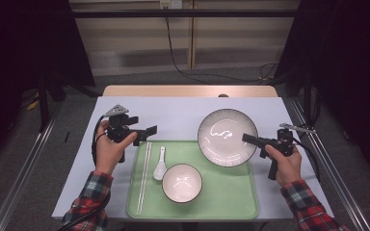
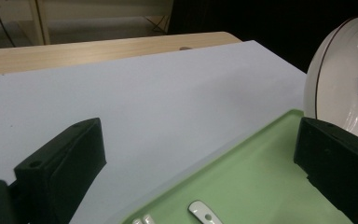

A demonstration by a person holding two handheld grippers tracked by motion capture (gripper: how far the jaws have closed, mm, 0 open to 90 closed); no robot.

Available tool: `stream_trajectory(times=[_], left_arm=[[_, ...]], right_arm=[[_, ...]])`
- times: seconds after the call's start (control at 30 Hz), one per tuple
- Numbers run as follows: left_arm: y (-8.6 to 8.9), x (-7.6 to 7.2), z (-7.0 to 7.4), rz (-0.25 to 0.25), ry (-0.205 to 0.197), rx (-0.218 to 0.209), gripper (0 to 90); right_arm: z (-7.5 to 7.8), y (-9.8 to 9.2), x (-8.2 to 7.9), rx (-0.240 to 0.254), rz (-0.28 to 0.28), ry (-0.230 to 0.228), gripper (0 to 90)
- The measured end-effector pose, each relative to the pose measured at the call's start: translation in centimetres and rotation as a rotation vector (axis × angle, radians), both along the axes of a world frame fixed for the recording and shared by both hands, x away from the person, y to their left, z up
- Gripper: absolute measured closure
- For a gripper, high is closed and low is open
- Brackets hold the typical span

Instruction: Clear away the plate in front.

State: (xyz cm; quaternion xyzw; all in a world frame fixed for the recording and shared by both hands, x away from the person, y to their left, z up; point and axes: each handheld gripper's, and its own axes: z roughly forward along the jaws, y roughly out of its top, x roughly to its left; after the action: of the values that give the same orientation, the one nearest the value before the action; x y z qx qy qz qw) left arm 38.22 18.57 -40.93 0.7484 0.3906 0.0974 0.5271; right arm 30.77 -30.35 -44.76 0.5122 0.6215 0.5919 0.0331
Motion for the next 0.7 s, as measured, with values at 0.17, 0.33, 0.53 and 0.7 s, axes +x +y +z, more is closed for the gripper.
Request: stream_trajectory(times=[0.17,0.33,0.53,0.7], left_arm=[[0.7,-0.5,-0.3,0.009,-0.001,-0.006,1.9],[1.6,-0.9,-0.3,0.015,-0.01,0.003,1.9],[2.2,-1.1,-0.3,0.037,-0.016,-0.001,1.9],[2.5,-1.2,-0.3,0.039,-0.023,-0.001,1.8]], right_arm=[[-0.2,0.2,0.0,-0.01,0.009,0.006,81.6],[-0.3,0.3,-0.2,-0.019,0.024,0.014,81.6],[-0.5,0.5,-0.5,-0.036,0.039,0.041,81.5],[-0.6,0.6,-0.6,-0.04,0.05,0.047,81.4]])
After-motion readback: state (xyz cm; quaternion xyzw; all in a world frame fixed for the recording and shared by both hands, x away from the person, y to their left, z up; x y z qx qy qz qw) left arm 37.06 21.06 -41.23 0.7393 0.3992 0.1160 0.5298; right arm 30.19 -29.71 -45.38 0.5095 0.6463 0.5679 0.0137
